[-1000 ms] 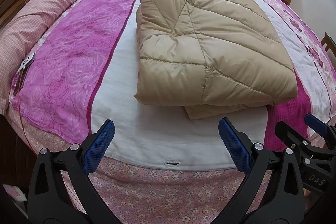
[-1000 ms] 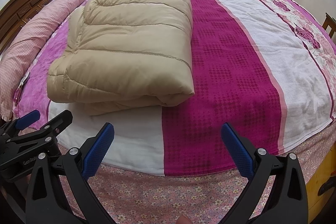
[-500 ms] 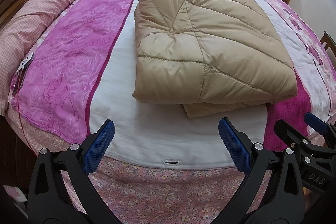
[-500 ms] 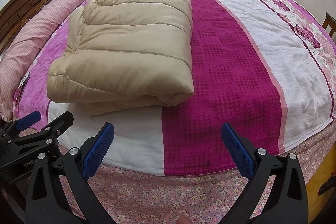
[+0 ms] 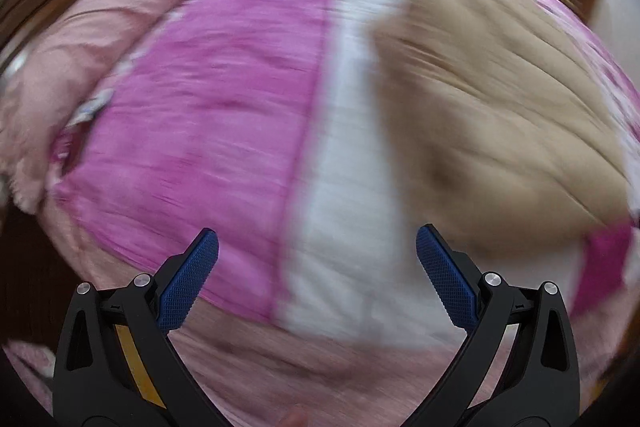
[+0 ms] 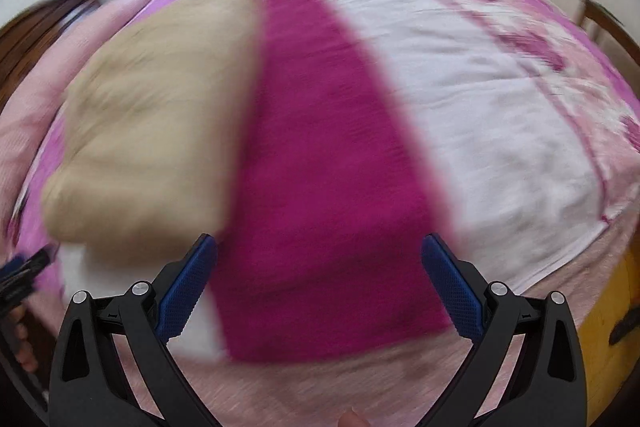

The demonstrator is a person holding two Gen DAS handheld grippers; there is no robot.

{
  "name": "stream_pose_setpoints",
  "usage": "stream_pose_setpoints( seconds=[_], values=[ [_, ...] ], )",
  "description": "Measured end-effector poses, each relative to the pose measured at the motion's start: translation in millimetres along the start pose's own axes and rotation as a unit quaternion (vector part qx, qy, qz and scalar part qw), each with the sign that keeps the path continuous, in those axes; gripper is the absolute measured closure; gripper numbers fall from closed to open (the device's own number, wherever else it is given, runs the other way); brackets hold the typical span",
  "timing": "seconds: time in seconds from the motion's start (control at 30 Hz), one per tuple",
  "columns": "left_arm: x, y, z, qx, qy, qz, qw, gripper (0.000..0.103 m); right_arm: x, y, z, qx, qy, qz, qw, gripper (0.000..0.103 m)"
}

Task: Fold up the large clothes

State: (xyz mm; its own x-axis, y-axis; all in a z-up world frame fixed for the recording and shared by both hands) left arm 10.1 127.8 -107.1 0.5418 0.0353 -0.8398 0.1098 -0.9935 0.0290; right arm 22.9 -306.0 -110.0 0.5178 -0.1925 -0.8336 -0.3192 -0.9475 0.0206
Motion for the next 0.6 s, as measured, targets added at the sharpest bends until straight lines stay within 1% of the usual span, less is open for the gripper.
stream_pose_setpoints(
  seconds=[0.03, 0.07, 0.1, 0.13, 0.17, 0.2, 0.23, 0.27, 0.33, 0.4, 0.43, 0.47, 0.53, 0.6],
  values=[
    [5, -19, -9, -0.014, 0.006, -0.011, 0.9998, 0.004, 9, 15, -9, 0.011, 0.002, 0.016, 1.000, 0.006],
    [17, -40, -23, -0.026, 0.013, -0.011, 0.9995, 0.004, 26, 39, -24, 0.029, 0.005, 0.042, 0.999, 0.006],
    [33, -61, -37, -0.031, 0.013, -0.009, 0.9994, 0.004, 41, 58, -37, 0.045, 0.007, 0.064, 0.997, 0.006],
    [46, -75, -44, -0.036, 0.011, -0.015, 0.9992, 0.004, 62, 81, -53, 0.064, 0.006, 0.090, 0.994, 0.006],
    [65, -95, -57, -0.041, 0.007, -0.037, 0.9984, 0.004, 75, 95, -64, 0.076, 0.006, 0.106, 0.991, 0.006],
    [80, -111, -67, -0.042, 0.005, -0.049, 0.9979, 0.004, 90, 111, -78, 0.086, 0.007, 0.124, 0.989, 0.006],
    [95, -122, -77, -0.039, 0.005, -0.053, 0.9978, 0.004, 104, 124, -90, 0.091, 0.007, 0.134, 0.987, 0.006],
    [112, -136, -92, -0.034, 0.003, -0.064, 0.9974, 0.004, 112, 131, -99, 0.093, 0.009, 0.139, 0.986, 0.006],
    [133, -152, -110, -0.027, 0.003, -0.064, 0.9976, 0.004, 133, 145, -124, 0.093, 0.013, 0.142, 0.985, 0.006],
    [158, -163, -127, -0.024, -0.007, -0.065, 0.9975, 0.004, 152, 155, -145, 0.099, 0.010, 0.134, 0.986, 0.005],
    [169, -166, -131, -0.027, -0.014, -0.056, 0.9980, 0.004, 160, 157, -148, 0.104, 0.003, 0.128, 0.986, 0.005],
    [182, -172, -133, -0.044, -0.020, -0.032, 0.9983, 0.003, 170, 159, -149, 0.107, -0.005, 0.123, 0.987, 0.004],
    [185, -180, -133, -0.077, 0.003, -0.005, 0.9970, 0.003, 174, 157, -149, 0.098, 0.012, 0.129, 0.987, 0.004],
    [185, -177, -132, -0.070, 0.007, -0.011, 0.9975, 0.003, 172, 155, -146, 0.092, 0.026, 0.142, 0.985, 0.004]
  ],
)
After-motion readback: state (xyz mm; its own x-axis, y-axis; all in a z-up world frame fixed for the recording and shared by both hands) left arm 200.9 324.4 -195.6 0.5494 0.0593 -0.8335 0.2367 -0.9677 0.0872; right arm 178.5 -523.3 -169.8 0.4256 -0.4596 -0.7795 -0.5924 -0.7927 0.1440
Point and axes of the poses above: each gripper's, at about its wrist camera, not at the fingertips, and x roughly the way its jaws point, y to its right, z to its underside, the point moved 5 cm from there along x, roughly the way its jaws point, and after that the axes turned 10 degrees about z, right-handed, at the moved point
